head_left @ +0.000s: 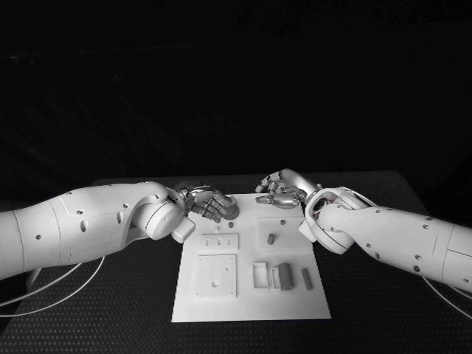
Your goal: Assemble the parts on the task board
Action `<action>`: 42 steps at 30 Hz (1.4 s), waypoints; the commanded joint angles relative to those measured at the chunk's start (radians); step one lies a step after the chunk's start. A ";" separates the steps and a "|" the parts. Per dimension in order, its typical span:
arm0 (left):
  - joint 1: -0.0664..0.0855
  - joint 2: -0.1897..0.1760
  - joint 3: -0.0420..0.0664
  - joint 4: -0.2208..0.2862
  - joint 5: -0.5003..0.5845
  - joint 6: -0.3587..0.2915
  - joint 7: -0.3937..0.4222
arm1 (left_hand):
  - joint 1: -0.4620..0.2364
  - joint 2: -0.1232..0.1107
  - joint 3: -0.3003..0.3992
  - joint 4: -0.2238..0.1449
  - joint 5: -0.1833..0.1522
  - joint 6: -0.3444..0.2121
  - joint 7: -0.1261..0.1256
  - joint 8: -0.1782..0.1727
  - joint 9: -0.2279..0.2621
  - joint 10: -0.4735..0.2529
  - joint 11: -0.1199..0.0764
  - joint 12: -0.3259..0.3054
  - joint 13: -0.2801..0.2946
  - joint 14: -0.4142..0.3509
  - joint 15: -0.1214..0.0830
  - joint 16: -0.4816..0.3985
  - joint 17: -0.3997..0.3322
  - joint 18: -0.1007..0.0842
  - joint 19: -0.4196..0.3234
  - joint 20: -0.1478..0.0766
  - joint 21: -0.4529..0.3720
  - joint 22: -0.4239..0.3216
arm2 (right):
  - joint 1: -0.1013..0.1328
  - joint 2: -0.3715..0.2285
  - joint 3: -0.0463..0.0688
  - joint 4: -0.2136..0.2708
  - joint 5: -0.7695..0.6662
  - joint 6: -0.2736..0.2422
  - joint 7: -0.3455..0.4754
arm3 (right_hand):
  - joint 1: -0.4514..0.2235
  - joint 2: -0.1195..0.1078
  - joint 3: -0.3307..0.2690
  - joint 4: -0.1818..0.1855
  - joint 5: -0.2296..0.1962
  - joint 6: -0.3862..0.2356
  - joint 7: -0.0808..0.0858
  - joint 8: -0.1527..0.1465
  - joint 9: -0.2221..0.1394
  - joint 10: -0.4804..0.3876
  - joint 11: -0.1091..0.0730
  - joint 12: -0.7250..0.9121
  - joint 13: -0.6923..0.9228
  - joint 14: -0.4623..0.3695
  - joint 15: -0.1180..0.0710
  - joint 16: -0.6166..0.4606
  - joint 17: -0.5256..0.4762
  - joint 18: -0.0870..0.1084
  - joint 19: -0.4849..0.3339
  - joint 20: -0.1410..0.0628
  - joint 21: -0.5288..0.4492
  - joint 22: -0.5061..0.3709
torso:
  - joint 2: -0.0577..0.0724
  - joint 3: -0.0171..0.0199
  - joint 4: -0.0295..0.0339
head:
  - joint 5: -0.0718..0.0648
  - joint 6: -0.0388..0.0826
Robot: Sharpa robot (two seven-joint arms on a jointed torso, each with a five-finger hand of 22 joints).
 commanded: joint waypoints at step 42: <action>-0.019 0.014 0.001 0.041 0.229 -0.062 0.097 | 0.005 -0.014 0.010 0.001 0.000 0.020 0.007 0.000 -0.014 -0.037 0.035 -0.040 -0.008 -0.036 0.021 -0.006 -0.009 -0.027 -0.120 0.026 -0.002 -0.026 | -0.058 0.098 0.000 0.012 -0.214 -0.187 -0.094 | -0.024 -0.075 -0.114 0.000 0.000 -0.001 0.003 0.031 0.019 -0.069 0.003 -0.001 -0.007 -0.064 0.009 -0.012 -0.006 0.014 -0.064 0.028 -0.029 0.016 | 0.002 0.0007 0.0014 | -0.013 0.022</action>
